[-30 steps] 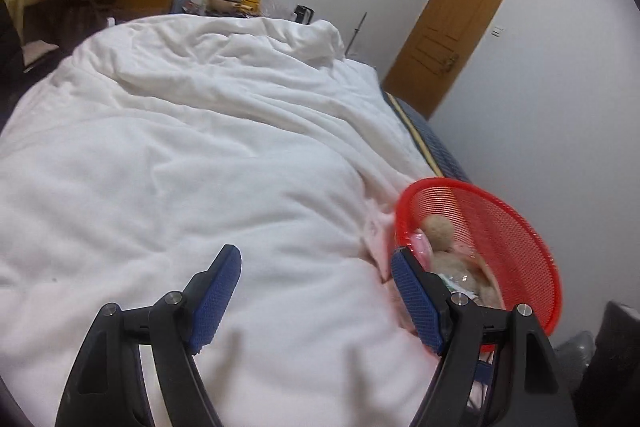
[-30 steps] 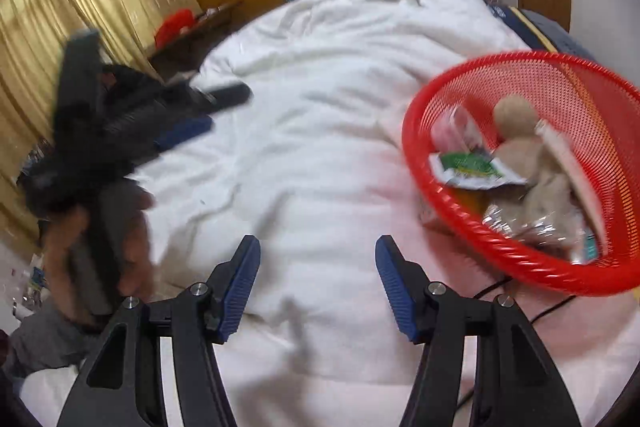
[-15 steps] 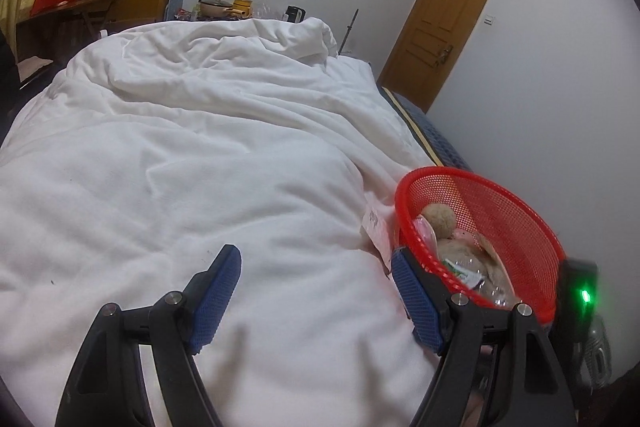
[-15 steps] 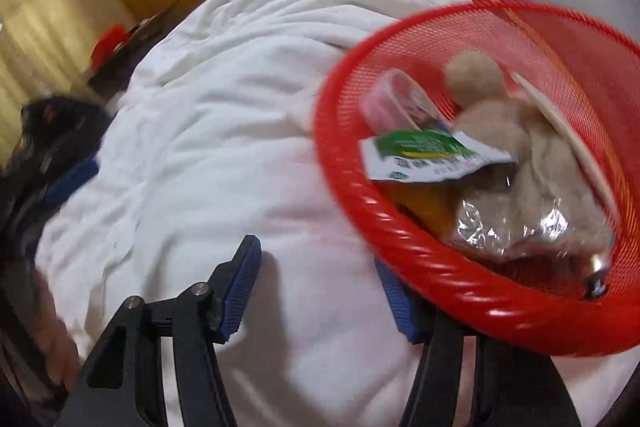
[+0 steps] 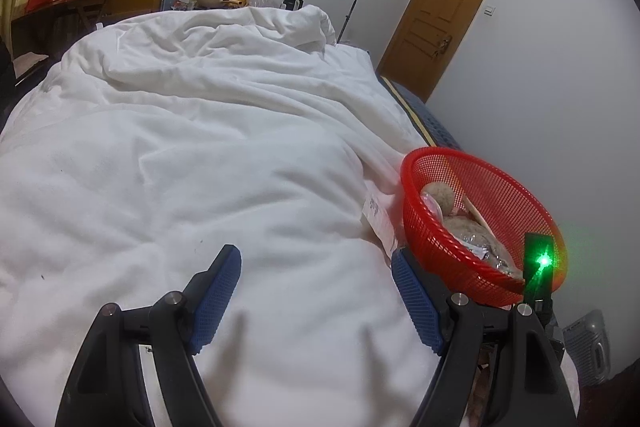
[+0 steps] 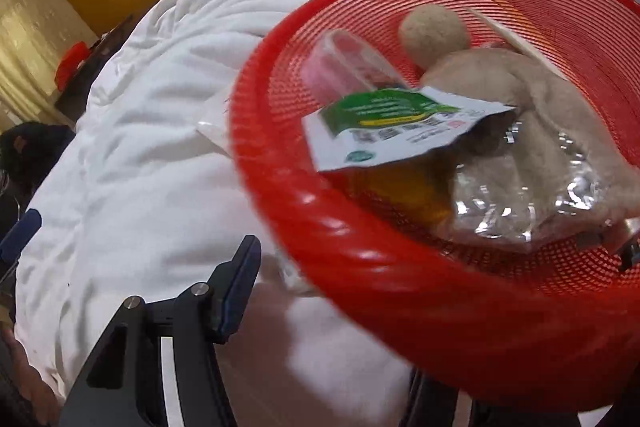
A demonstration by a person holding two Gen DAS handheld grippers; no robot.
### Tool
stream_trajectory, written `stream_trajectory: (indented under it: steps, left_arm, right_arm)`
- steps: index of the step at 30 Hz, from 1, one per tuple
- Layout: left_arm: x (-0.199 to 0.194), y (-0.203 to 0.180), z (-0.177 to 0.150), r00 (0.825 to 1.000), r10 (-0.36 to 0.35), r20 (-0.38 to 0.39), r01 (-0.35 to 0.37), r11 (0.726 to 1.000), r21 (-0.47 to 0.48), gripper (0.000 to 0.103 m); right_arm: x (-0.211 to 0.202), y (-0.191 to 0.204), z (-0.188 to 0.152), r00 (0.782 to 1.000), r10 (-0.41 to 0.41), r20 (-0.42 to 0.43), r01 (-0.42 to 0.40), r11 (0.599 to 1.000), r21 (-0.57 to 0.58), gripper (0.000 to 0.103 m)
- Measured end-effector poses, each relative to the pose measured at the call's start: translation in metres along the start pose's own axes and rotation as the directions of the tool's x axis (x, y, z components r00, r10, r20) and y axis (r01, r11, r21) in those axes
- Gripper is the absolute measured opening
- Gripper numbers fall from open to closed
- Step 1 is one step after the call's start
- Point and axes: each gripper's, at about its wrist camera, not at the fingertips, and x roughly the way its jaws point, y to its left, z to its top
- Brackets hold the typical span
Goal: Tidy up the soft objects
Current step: 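Grasp the small white printed box with the right gripper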
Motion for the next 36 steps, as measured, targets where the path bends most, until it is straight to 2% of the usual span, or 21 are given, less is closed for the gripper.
stream_trajectory:
  steps: [4,5,6,7,9,14,16,20,24,27,31,34,35,36]
  left_arm:
    - [0.005,0.001,-0.002,1.000,0.000,-0.019,0.000,1.000,-0.006,0.081]
    - [0.005,0.002,-0.002,1.000,-0.002,-0.021,0.001,1.000,-0.007,0.081]
    - [0.005,0.003,-0.002,1.000,-0.002,-0.023,0.001,1.000,-0.009,0.081]
    - [0.006,0.003,-0.002,1.000,-0.003,-0.025,0.003,1.000,-0.010,0.081]
    - [0.008,0.002,-0.003,0.999,-0.007,-0.034,0.007,1.000,-0.008,0.081]
    - [0.015,-0.005,-0.002,0.997,-0.027,-0.070,0.028,1.000,0.014,0.081]
    - [0.022,-0.005,0.001,0.994,-0.055,-0.098,0.054,0.999,-0.007,0.081]
    - [0.054,-0.008,0.006,0.972,-0.131,-0.197,0.118,0.990,-0.076,0.081]
    - [0.076,-0.011,0.011,0.959,-0.153,-0.237,0.119,0.981,-0.151,0.081]
    - [0.088,-0.028,0.023,0.959,-0.153,-0.240,0.126,0.984,-0.126,0.081]
    - [0.112,-0.041,0.039,0.945,-0.160,-0.284,0.123,0.982,-0.146,0.080]
    - [0.125,-0.050,0.043,0.946,-0.134,-0.295,0.102,0.988,-0.120,0.076]
    - [0.131,-0.053,0.041,0.941,-0.125,-0.315,0.093,0.989,-0.113,0.071]
    - [0.137,-0.056,0.038,0.937,-0.108,-0.331,0.077,0.991,-0.105,0.060]
  right_arm:
    - [0.008,0.011,0.000,1.000,0.007,-0.006,-0.007,0.999,-0.052,0.058]
    - [0.012,0.014,0.000,1.000,-0.023,-0.004,0.023,0.998,-0.057,0.056]
    - [0.015,0.016,0.000,0.999,-0.047,-0.009,0.047,0.997,-0.065,0.045]
    - [0.017,0.019,0.000,0.998,-0.061,-0.009,0.060,0.996,-0.071,0.041]
    - [0.018,0.019,-0.002,0.996,-0.086,-0.003,0.085,0.994,-0.069,0.036]
    - [0.010,0.017,-0.005,0.997,-0.079,0.005,0.079,0.994,-0.071,0.026]
    - [0.005,0.019,-0.008,0.997,-0.073,0.014,0.074,0.994,-0.083,0.024]
    - [-0.019,0.020,-0.013,0.999,0.010,0.048,-0.006,0.995,-0.095,0.023]
    - [-0.055,0.022,-0.026,0.994,0.085,0.071,-0.075,0.989,-0.128,0.022]
    - [-0.084,0.018,-0.028,0.986,0.118,0.115,-0.103,0.987,-0.126,0.021]
    - [-0.112,0.008,-0.022,0.976,0.134,0.171,-0.114,0.986,-0.121,0.021]
    - [-0.118,0.002,-0.018,0.973,0.135,0.189,-0.115,0.987,-0.113,0.021]
    - [-0.116,0.000,-0.017,0.973,0.134,0.186,-0.115,0.987,-0.111,0.021]
    - [-0.114,0.001,-0.016,0.974,0.135,0.184,-0.116,0.987,-0.113,0.021]
